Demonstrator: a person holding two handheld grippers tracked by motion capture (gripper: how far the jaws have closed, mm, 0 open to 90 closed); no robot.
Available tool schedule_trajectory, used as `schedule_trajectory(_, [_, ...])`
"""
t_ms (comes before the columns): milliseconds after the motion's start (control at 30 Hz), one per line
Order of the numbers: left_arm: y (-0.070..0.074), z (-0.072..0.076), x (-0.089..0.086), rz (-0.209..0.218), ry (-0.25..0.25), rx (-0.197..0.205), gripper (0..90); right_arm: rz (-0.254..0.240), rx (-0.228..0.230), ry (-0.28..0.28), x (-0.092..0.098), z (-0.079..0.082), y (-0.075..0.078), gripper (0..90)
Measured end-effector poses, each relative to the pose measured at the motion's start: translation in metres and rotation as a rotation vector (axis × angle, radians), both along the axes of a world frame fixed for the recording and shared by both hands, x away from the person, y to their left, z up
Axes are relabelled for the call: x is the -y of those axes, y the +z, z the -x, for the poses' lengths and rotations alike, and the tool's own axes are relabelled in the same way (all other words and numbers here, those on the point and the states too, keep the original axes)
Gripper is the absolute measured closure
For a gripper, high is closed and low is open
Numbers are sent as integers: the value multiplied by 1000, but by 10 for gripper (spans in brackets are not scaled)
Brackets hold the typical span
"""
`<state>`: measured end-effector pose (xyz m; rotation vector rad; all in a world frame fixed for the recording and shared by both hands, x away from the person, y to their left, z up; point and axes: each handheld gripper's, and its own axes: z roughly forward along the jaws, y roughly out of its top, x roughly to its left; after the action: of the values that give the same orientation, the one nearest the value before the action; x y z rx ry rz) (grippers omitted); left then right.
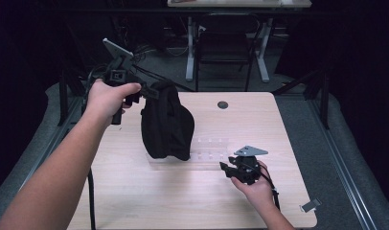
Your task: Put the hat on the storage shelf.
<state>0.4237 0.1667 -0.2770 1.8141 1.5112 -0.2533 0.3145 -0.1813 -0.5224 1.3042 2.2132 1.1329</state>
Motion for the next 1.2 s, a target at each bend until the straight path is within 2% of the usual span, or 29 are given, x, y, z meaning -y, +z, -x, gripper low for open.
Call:
schedule_trajectory(133, [0, 0, 0, 4, 5, 1, 855, 14, 19, 33, -17, -3, 3, 570])
schedule_trajectory(367, [0, 0, -1, 2, 3, -4, 856, 11, 21, 73, -40, -6, 4, 572])
schedule_trajectory(533, [-1, 0, -2, 1, 9, 2, 856, 1, 43, 107, -60, -7, 7, 568])
schedule_trajectory(667, [-1, -1, -2, 4, 9, 0, 856, 11, 50, 157, -80, -8, 9, 564])
schedule_trajectory(800, [-1, -1, -2, 4, 9, -3, 856, 20, 66, 183, -95, -7, 8, 560])
schedule_trajectory(1067, [-1, -1, -1, 6, 12, -3, 856, 36, 102, 191, -112, -10, 6, 530])
schedule_trajectory(1200, [-1, 0, 0, 13, 18, -6, 856, 37, 118, 170, -118, -13, 2, 501])
